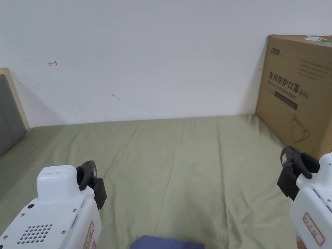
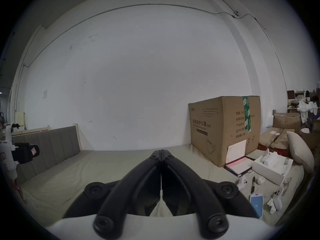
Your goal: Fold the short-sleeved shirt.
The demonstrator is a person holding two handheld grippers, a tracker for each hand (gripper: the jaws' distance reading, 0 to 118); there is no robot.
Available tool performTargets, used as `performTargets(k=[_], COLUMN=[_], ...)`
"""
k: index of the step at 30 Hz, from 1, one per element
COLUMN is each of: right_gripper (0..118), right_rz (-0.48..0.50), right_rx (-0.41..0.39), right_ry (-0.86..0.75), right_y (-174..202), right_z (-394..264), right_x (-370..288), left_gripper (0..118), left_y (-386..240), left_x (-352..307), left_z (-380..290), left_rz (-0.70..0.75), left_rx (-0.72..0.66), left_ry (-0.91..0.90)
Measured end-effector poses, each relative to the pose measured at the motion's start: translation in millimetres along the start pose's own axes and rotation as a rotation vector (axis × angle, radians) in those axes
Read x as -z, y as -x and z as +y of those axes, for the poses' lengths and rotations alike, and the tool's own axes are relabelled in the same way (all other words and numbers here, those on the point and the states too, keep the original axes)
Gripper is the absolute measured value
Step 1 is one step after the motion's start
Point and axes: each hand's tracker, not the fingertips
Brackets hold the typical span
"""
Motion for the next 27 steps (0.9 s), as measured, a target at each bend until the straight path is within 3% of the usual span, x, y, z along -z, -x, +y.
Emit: performTargets(k=[2, 7, 11, 17, 20, 22, 24, 27], right_gripper=[0, 0, 0, 0, 0, 0, 0, 0], right_rz=[-0.025, 0.011, 0.173, 0.292, 0.395, 0.498, 0.485, 0.422], right_rx=[-0.019, 0.021, 0.127, 0.126, 0.127, 0.188, 0.157, 0.09], right_ry=[-0.01, -0.037, 0.03, 0.347, 0.644, 0.86, 1.027, 1.143], right_y=[-2.3, -9.6, -9.7, 22.5, 47.2, 57.0, 66.7, 69.8], right_z=[0.7, 10.1, 16.1, -30.0, -81.6, -122.7, -159.4, -197.5], right_x=[-1.6, -6.5, -0.8, 31.8, 55.9, 71.0, 78.2, 81.3], left_gripper=[1, 1, 1, 1, 1, 1, 1, 1], left_y=[-1.4, -1.2, 3.4, 20.5, 33.0, 41.8, 49.6, 64.6], left_x=[-0.3, 1.1, -3.1, -23.1, -27.7, -27.6, -26.4, -18.8], left_z=[-0.8, -0.3, 1.0, -15.1, -30.7, -41.0, -51.2, -64.4], left_rz=[0.007, 0.006, 0.0, -0.039, -0.067, -0.079, -0.083, -0.165], left_rx=[0.002, -0.018, -0.019, 0.002, -0.006, -0.023, -0.042, -0.127], left_ry=[0.005, 0.008, 0.024, 0.127, 0.201, 0.251, 0.297, 0.384])
